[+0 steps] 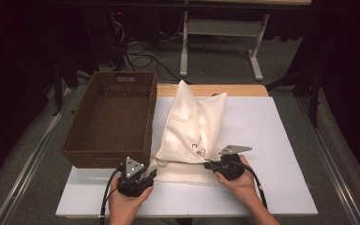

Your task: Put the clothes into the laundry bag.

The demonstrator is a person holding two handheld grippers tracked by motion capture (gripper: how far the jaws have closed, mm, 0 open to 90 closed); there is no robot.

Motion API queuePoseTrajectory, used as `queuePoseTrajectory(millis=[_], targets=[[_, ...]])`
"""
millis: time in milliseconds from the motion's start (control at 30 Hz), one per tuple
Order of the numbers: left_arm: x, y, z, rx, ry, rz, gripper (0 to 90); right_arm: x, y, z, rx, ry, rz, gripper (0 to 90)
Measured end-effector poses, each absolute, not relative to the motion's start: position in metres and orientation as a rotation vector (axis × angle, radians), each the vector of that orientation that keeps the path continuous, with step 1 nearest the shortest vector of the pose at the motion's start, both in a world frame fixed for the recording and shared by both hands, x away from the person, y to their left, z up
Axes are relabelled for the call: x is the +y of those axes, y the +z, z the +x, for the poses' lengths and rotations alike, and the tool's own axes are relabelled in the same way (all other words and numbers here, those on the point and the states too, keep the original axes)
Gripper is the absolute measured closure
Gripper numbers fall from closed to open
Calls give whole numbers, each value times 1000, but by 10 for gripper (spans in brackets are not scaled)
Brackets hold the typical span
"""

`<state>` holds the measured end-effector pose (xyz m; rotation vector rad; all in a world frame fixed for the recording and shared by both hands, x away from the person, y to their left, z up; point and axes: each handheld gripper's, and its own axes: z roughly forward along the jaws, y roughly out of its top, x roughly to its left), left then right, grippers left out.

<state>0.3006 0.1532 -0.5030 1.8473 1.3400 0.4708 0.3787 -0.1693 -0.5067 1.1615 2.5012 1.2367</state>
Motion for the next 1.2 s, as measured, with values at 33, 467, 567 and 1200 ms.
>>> queuePoseTrajectory(millis=[33,467,567,1200], targets=[[155,-505,302,1352,464,1844,554,-169,-509,379,2500,1214,1173,881],[171,-520,314,1355,229,1749,797,-178,-500,379,2482,1370,1123,685],[171,-517,312,1322,223,1745,857,-177,-494,376,2453,1407,1099,615],[141,-489,281,1007,248,1847,853,-178,-443,348,2267,1561,985,347]])
